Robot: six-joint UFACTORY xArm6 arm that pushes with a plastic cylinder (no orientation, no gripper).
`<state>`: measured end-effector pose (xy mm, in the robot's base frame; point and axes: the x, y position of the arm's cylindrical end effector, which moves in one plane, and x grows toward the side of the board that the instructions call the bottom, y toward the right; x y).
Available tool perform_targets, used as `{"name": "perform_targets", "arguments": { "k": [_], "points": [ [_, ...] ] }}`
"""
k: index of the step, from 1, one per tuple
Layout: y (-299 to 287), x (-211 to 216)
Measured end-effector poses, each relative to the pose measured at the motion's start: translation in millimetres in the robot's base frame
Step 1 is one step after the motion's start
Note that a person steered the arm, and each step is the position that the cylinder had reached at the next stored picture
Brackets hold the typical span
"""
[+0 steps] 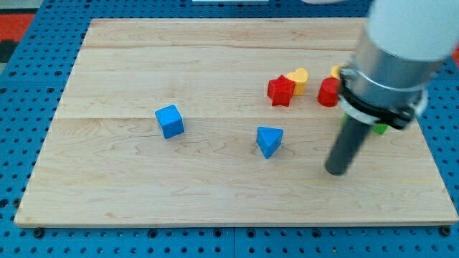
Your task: Place the arm towards the left side of the red star
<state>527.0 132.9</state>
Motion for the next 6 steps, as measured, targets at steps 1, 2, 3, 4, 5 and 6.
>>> {"name": "perform_targets", "arguments": {
  "k": [1, 2, 3, 4, 5, 6],
  "points": [
    [-47.8, -24.7],
    [-60.5, -25.3],
    [-76.2, -53.1],
    [-92.1, -106.1],
    [-100.0, -119.3],
    [-68.7, -116.3]
  ]
}}
